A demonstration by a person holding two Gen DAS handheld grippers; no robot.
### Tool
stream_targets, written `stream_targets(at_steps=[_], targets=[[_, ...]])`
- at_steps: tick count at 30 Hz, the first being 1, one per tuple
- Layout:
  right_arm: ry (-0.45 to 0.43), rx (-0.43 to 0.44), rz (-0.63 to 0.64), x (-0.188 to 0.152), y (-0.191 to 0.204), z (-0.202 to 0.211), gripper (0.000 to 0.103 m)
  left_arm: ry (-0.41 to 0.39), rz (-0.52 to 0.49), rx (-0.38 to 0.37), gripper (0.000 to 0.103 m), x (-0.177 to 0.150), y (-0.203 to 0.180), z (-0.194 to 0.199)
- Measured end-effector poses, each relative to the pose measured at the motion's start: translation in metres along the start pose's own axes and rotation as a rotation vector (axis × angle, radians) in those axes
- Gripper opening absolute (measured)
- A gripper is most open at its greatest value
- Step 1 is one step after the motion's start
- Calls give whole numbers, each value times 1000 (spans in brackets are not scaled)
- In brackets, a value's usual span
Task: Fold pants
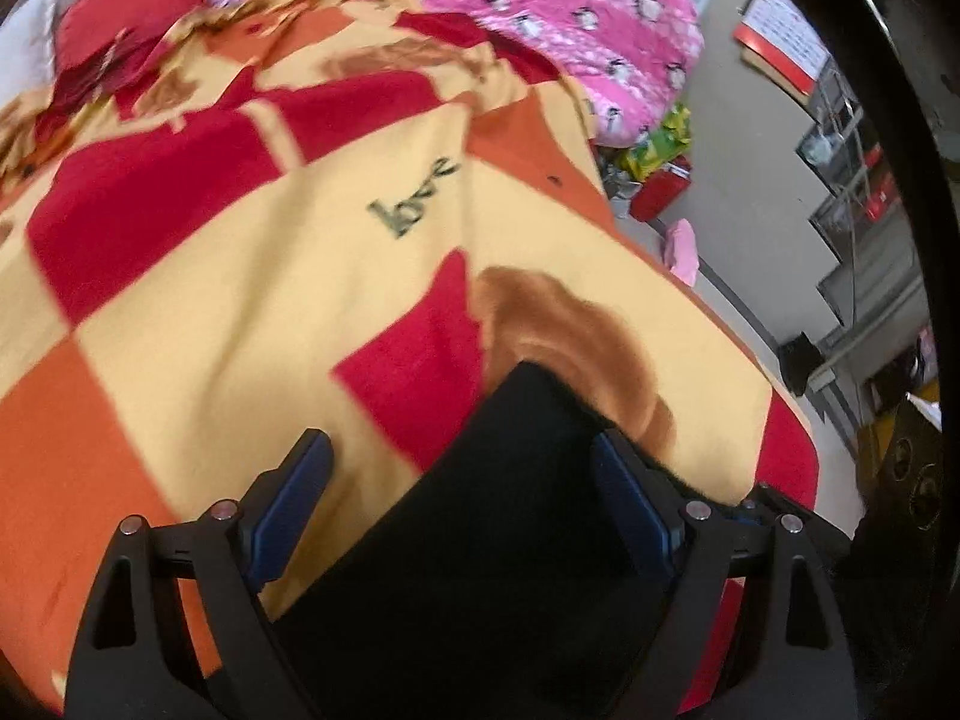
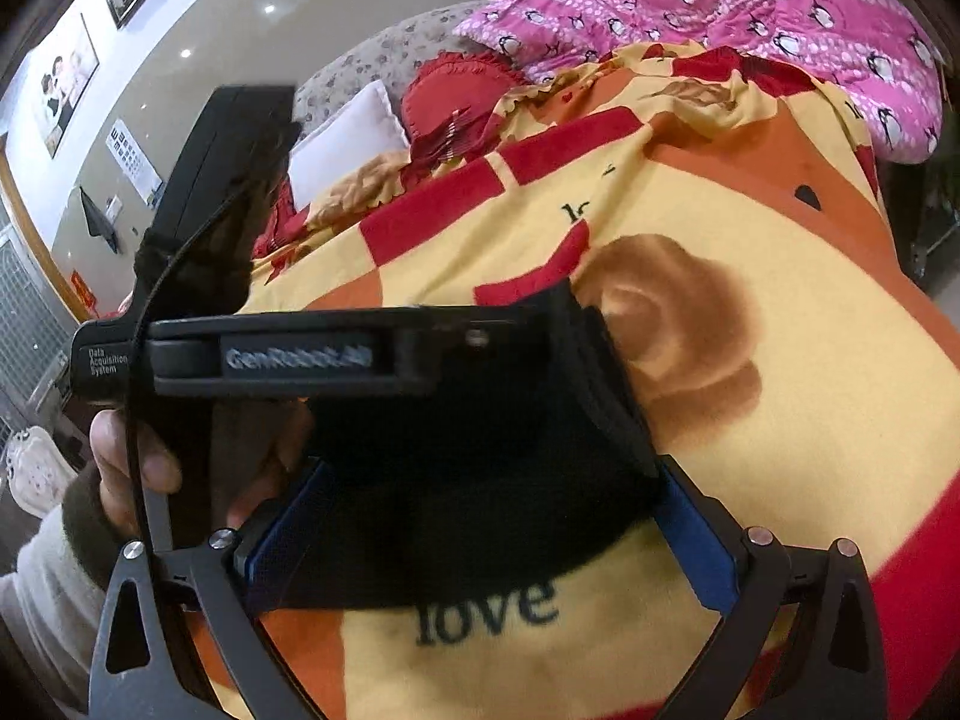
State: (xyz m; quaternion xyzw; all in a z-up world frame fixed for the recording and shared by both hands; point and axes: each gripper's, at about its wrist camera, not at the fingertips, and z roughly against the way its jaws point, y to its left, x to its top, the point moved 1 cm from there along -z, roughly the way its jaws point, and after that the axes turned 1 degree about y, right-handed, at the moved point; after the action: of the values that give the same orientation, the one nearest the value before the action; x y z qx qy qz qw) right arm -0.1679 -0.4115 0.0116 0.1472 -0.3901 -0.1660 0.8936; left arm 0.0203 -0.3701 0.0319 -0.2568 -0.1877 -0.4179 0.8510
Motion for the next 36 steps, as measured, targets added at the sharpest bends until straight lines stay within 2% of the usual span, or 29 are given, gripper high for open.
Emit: stream_targets(at_steps=[1,2,3,4,5,8,10,13,17,19,21,23,26,28,29,31,32,34,35,36], targets=[[2,-3,7,0,1,-1,86,6,-23,-5,86,1,-3,-3],[10,-6,15,2,2,-5,68,3,-50,-5,67,1,-7,-5],[21,-7,14,3,2,-7,41,4,-81,-2,43,0,-12,-5],[31,-1,12,4,2,-9,28,2,-100,-11,34,1,-14,-5],[47,11,9,5,2,-12,26,8,-99,-38,25,1,-15,-5],[37,0,37,6,9,-10,21,-7,-66,-43,15,-3,-12,2],[26,6,50,7,16,-4,18,-22,-35,-60,13,-3,-5,16],[-21,46,92,14,37,14,18,-72,-16,-63,13,-5,-2,49],[-59,116,184,21,80,34,17,-179,15,-24,13,-21,9,120],[-68,158,248,21,113,39,17,-224,79,-19,21,-33,26,153],[-64,213,295,18,141,37,17,-266,141,-9,41,-53,44,182],[-28,268,340,10,171,25,17,-322,226,49,54,-80,67,210],[43,321,404,-9,208,-1,18,-352,354,138,57,-125,103,233],[129,364,433,-25,231,-31,23,-354,445,200,57,-156,126,242],[179,365,447,-35,240,-48,30,-350,480,213,57,-168,135,244],[278,331,461,-54,253,-80,37,-340,559,213,59,-194,153,245],[282,315,471,-58,257,-82,38,-336,586,215,59,-205,158,247],[280,361,478,-56,257,-67,53,-329,606,252,59,-219,161,245],[287,404,469,-52,253,-56,70,-329,599,281,61,-224,159,246],[267,434,455,-46,247,-42,81,-332,594,295,67,-226,157,246]])
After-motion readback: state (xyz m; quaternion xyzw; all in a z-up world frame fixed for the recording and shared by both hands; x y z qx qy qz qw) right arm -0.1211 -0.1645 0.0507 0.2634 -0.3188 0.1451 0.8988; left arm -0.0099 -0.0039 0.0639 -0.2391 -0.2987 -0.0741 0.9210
